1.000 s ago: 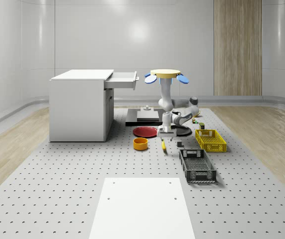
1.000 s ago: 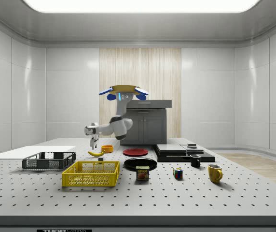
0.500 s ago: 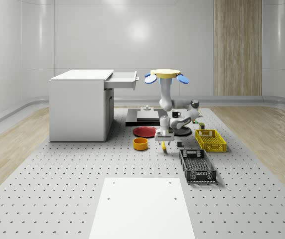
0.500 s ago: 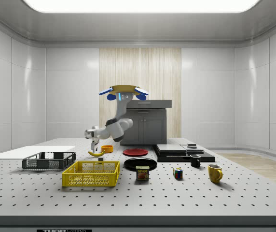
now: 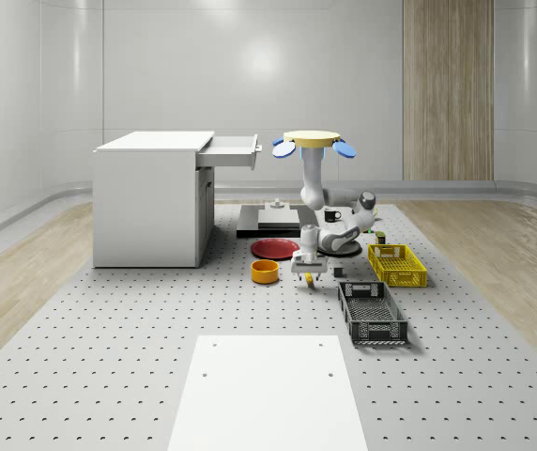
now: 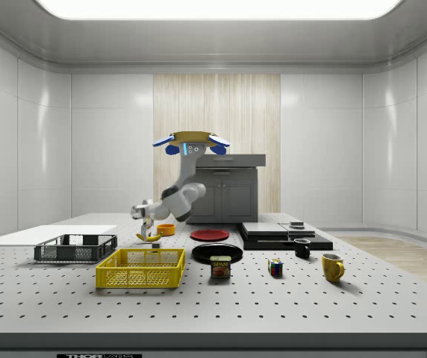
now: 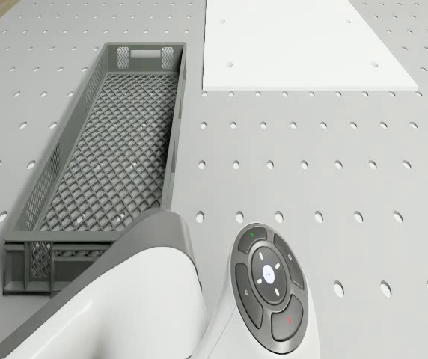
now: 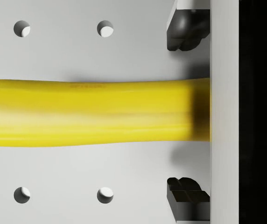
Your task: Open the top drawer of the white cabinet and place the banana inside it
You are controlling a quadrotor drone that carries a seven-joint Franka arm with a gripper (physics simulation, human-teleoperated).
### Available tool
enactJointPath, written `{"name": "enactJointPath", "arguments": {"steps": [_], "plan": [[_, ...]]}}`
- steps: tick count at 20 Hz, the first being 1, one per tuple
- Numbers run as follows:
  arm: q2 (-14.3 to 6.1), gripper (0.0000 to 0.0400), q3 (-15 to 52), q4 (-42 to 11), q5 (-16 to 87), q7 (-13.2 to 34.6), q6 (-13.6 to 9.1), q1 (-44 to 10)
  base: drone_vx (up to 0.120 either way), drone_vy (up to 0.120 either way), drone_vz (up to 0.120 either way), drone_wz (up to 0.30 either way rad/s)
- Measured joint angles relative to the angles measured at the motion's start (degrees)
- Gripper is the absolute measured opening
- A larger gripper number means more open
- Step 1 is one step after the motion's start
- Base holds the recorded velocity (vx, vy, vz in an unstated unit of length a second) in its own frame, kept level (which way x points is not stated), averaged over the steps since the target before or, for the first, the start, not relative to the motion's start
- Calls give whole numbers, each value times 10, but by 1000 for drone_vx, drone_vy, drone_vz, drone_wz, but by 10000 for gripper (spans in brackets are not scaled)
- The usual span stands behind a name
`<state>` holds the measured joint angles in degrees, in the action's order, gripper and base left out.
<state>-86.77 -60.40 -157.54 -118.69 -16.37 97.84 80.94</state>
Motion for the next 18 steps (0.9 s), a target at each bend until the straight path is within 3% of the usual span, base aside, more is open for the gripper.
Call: {"name": "enactJointPath", "arguments": {"steps": [2,5,8,18], "plan": [[4,380,7,4,-8,1,0,1,0,0,0,0],[9,259,14,7,-16,2,-1,1,0,0,0,0],[14,202,18,8,-21,4,-3,-1,0,0,0,0],[17,168,-23,-15,15,-5,-30,-16,0,0,0,0]]}}
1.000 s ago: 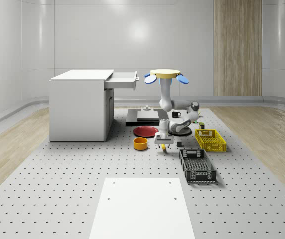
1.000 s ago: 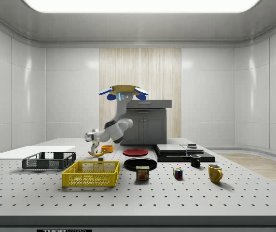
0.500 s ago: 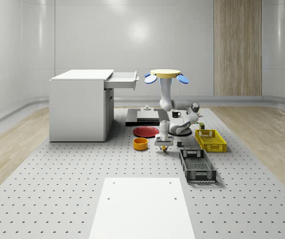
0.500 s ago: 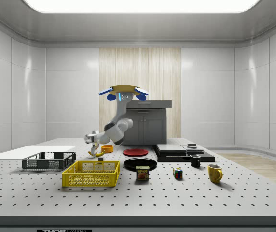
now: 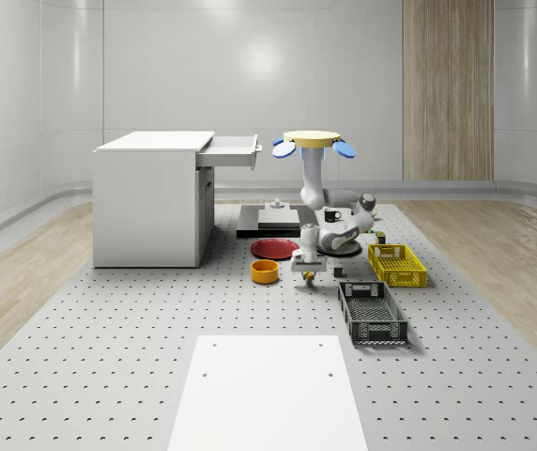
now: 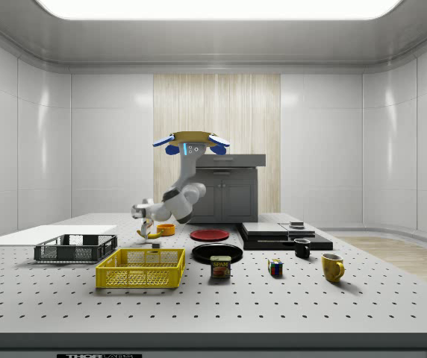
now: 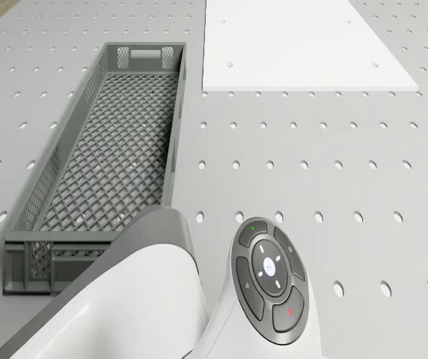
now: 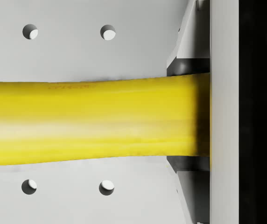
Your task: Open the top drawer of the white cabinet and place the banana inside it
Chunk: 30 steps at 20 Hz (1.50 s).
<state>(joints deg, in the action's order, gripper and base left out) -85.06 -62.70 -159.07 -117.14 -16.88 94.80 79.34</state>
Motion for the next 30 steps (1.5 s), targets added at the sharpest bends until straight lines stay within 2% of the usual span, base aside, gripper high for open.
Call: {"name": "enactJointPath", "arguments": {"steps": [3,7,8,10,11,16,17,19,20,23,28,29,30], "plan": [[-2,168,-25,-11,23,-4,-11,-5,0,0,13,0],[-3,164,-57,-23,54,-5,-24,-10,0,0,120,0],[-4,173,-63,-25,60,-10,-25,-10,0,0,120,0],[-5,164,-72,-28,68,-7,-28,-11,-20,0,120,0],[-6,173,-76,-29,72,-11,-29,-11,-120,0,120,0],[-9,164,-86,-31,83,-8,-30,-12,-120,0,120,0],[-9,178,-87,-32,84,-6,-30,-13,-120,0,120,0],[-12,165,-89,-32,86,-10,-29,-12,-120,0,120,0],[-12,178,-90,-32,87,-7,-28,-12,-120,0,120,0],[-14,162,-91,-32,89,-9,-27,-11,-120,0,120,0],[-18,166,-92,-32,91,-14,-23,-9,-120,0,120,0],[-18,179,-92,-32,92,-11,-23,-10,-120,0,120,0],[-20,170,-93,-32,92,-17,-22,-8,-120,0,120,0]]}}
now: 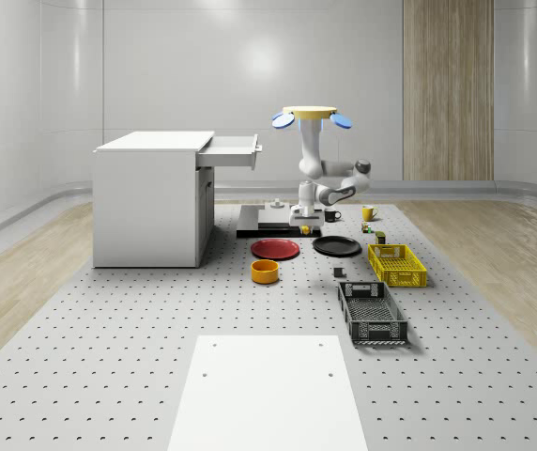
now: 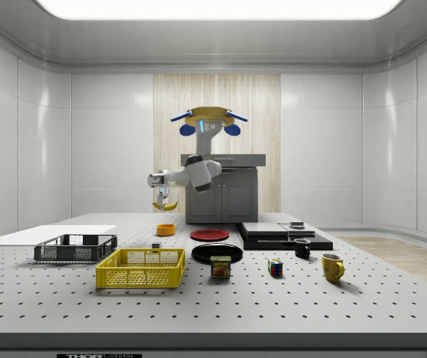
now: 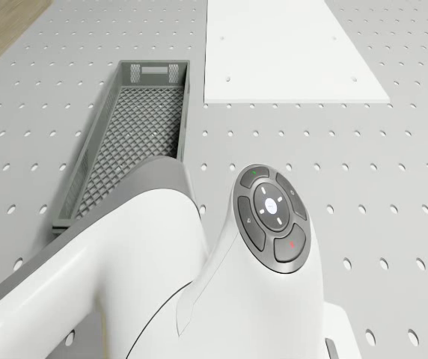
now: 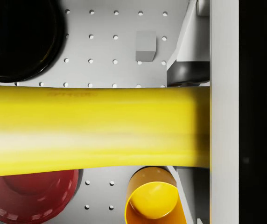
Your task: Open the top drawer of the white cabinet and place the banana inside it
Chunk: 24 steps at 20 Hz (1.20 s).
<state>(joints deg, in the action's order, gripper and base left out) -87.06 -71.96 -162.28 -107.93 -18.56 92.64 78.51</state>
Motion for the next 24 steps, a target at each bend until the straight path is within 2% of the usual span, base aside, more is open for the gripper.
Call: {"name": "enactJointPath", "arguments": {"steps": [1,2,5,9,13,18,23,24], "plan": [[0,166,0,0,0,3,0,0,-120,0,120,0],[0,178,0,0,0,6,1,-1,-120,0,120,0],[-2,162,0,0,1,6,2,0,-120,0,120,0],[-6,171,-1,0,2,-2,5,2,-120,0,120,0],[-8,167,-1,0,3,0,7,3,-120,-110,120,0],[-11,171,-2,0,5,-4,10,4,-120,0,120,0],[-12,164,-2,1,5,1,11,4,-120,-64,120,0],[-13,173,-2,1,6,-3,12,5,-120,-120,120,0]]}}
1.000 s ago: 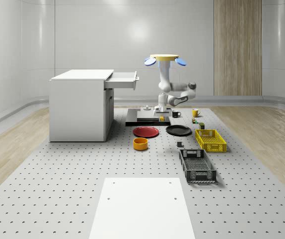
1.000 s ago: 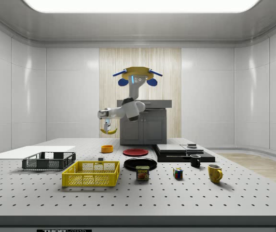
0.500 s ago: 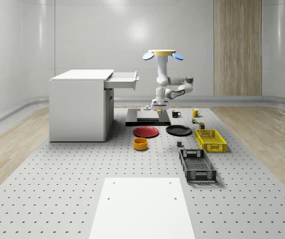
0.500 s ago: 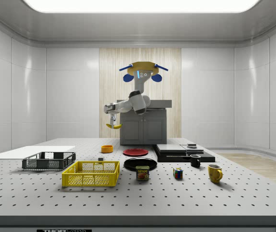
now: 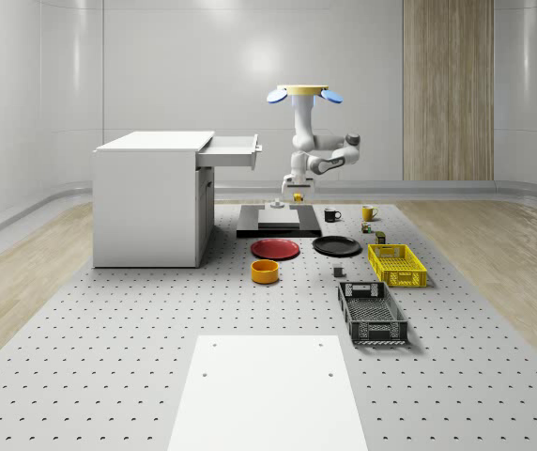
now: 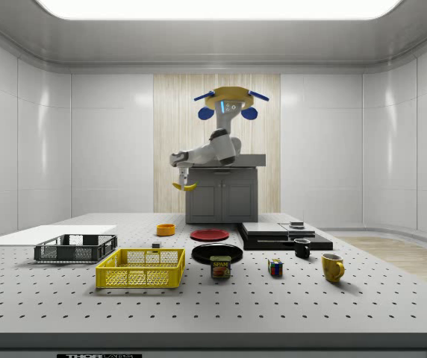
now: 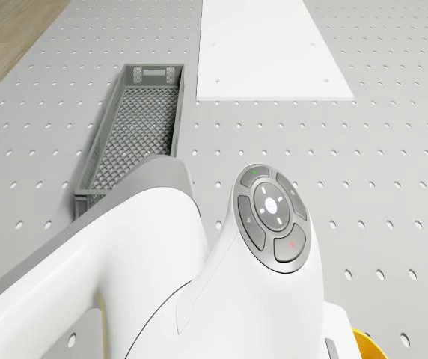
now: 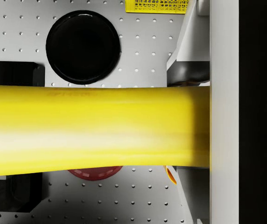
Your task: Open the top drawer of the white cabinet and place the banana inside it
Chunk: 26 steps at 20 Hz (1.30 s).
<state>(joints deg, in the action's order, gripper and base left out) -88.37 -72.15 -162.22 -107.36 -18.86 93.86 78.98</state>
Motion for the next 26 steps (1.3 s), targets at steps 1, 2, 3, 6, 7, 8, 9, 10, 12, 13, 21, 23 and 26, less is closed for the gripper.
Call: {"name": "enactJointPath", "arguments": {"steps": [1,2,3,6,7,8,9,10,12,13,21,23,26], "plan": [[-1,168,0,0,0,0,0,0,-120,-80,120,0],[-1,164,0,0,0,4,0,-1,-120,0,120,0],[0,177,0,0,0,7,1,-1,-120,0,120,0],[-2,178,0,0,1,6,2,-1,-120,0,120,0],[-3,169,0,0,1,-1,3,1,-120,0,120,0],[-3,165,0,0,1,2,3,0,-120,0,120,0],[-3,178,0,0,1,5,3,0,-120,-80,120,0],[-4,170,-1,0,2,-2,4,1,-120,-80,120,0],[-4,178,0,0,2,5,4,0,-120,-120,120,0],[-6,170,-1,0,2,-2,5,2,-120,-120,120,0],[-7,178,-1,1,3,4,7,2,-120,-65,120,0],[-9,165,-1,1,3,0,8,2,-120,-40,120,0],[-9,165,-1,1,4,0,9,3,-120,-93,120,0]]}}
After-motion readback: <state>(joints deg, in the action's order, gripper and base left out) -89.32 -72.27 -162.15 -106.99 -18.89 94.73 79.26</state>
